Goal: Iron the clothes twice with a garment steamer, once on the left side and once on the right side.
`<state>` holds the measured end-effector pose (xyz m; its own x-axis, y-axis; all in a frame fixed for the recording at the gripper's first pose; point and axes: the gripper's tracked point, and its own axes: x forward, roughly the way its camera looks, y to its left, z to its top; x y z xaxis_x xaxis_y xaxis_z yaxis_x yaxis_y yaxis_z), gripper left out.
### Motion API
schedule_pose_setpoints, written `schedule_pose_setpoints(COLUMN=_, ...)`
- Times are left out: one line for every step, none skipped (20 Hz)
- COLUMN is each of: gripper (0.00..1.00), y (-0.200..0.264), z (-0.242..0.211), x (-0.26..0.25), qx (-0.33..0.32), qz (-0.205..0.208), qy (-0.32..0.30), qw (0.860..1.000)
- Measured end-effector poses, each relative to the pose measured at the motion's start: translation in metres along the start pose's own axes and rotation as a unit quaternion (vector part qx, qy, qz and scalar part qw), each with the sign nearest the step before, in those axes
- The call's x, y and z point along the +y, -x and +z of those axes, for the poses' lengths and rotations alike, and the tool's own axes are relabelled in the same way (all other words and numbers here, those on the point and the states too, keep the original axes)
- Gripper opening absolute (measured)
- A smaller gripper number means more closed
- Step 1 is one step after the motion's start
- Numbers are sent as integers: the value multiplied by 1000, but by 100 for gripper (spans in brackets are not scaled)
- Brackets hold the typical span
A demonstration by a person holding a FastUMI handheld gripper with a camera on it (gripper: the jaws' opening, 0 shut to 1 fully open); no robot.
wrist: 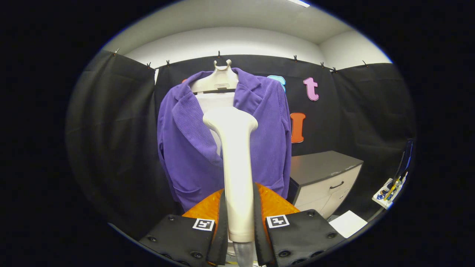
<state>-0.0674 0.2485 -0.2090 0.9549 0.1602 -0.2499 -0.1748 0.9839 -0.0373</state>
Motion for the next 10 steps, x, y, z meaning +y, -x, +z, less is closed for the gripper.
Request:
schedule_pose_setpoints(gripper=38, y=-1, z=8, x=10, qx=-9, qz=5, qy=2, qw=1000)
schedule_pose_setpoints(gripper=38, y=-2, z=14, x=21, qx=-15, qz=12, qy=5, qw=1000)
schedule_pose_setpoints(gripper=38, y=-3, z=18, x=32, qx=-20, qz=21, qy=7, qw=1000)
schedule_pose_setpoints(gripper=38, y=-7, z=21, x=43, qx=-22, qz=31, qy=8, qw=999)
schedule_pose_setpoints(gripper=38, y=-9, z=24, x=53, qx=-23, qz=39, qy=8, qw=999)
schedule_pose_setpoints(gripper=38, y=-12, z=24, x=62, qx=-24, qz=45, qy=10, qw=999)
schedule_pose_setpoints(gripper=38, y=-15, z=24, x=69, qx=-24, qz=49, qy=14, qw=998)
schedule_pose_setpoints(gripper=38, y=-19, z=22, x=74, qx=-24, qz=52, qy=19, qw=998)
schedule_pose_setpoints(gripper=38, y=-23, z=18, x=79, qx=-22, qz=54, qy=23, qw=998)
schedule_pose_setpoints(gripper=38, y=-27, z=14, x=82, qx=-18, qz=56, qy=26, qw=998)
